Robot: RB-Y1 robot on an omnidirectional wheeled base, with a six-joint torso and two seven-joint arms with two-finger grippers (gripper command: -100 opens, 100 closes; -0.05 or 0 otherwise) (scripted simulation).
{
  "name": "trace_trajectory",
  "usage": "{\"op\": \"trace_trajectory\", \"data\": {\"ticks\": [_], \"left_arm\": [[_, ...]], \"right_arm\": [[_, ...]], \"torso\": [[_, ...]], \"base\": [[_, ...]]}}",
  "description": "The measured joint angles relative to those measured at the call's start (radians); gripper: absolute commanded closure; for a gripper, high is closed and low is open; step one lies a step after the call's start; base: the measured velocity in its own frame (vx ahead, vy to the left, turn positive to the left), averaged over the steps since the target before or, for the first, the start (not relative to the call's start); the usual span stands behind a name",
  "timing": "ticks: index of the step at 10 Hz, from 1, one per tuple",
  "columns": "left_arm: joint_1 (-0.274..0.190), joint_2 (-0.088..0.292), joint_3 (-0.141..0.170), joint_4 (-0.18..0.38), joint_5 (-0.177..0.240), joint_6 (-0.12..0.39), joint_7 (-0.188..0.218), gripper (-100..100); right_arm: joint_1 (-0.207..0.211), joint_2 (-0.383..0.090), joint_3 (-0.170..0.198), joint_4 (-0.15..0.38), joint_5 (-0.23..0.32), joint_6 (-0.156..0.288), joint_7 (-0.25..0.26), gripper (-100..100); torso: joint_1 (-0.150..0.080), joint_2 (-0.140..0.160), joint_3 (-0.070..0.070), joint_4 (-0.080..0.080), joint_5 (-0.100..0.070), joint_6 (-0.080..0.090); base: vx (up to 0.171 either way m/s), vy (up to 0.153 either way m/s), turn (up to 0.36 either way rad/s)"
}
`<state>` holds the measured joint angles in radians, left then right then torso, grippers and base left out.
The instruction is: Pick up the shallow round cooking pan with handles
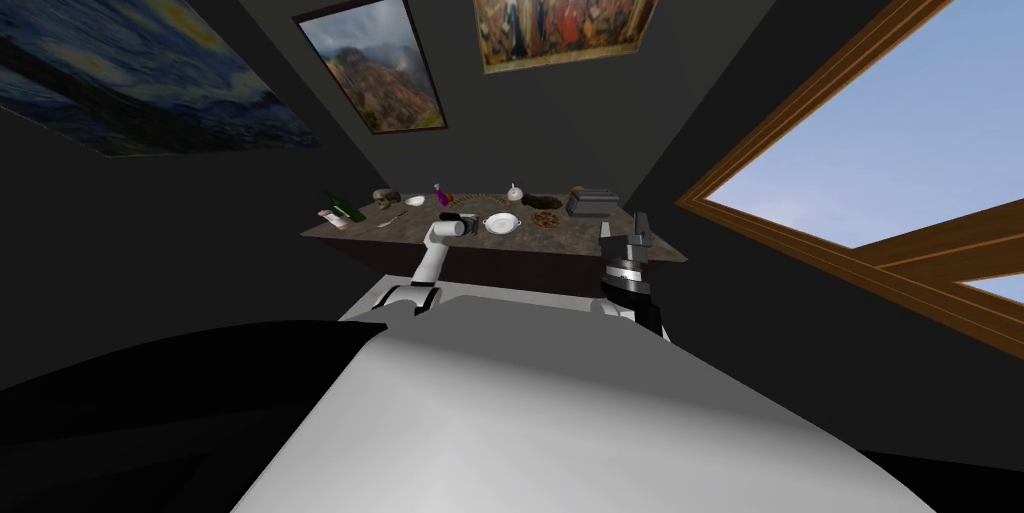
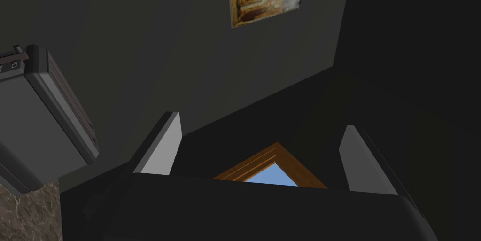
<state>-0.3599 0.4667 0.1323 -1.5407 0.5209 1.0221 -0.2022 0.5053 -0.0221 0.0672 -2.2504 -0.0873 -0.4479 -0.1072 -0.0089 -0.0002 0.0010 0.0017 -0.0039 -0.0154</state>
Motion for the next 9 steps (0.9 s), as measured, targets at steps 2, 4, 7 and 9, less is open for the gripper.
{"op": "trace_trajectory", "data": {"ticks": [2, 4, 7, 9], "left_arm": [[-0.005, -0.017, -0.019, 0.034, 0.013, 0.016, -0.017, -100], [-0.007, -0.04, -0.043, 0.077, 0.023, 0.026, -0.039, -100], [-0.014, -0.056, -0.059, 0.113, 0.025, 0.036, -0.051, -100], [-0.035, -0.052, -0.008, 0.165, 0.022, 0.028, -0.091, -100]], "right_arm": [[0.0, 0.0, 0.0, 0.0, 0.0, 0.0, 0.0, 0], [0.0, 0.0, 0.0, 0.0, 0.0, 0.0, 0.0, 0], [0.0, 0.0, 0.0, 0.0, 0.0, 0.0, 0.0, 0], [0.0, 0.0, 0.0, 0.0, 0.0, 0.0, 0.0, 0]], "torso": [[0.0, 0.0, 0.0, 0.0, 0.0, 0.0], [-0.001, -0.001, 0.0, 0.0, 0.0, 0.0], [0.001, 0.004, 0.002, 0.001, 0.0, 0.0], [0.0, 0.007, 0.004, 0.002, 0.0, 0.0]], "base": [[0.073, -0.029, -0.031], [0.094, -0.027, -0.041], [0.013, -0.008, -0.043], [-0.038, -0.024, -0.166]]}}
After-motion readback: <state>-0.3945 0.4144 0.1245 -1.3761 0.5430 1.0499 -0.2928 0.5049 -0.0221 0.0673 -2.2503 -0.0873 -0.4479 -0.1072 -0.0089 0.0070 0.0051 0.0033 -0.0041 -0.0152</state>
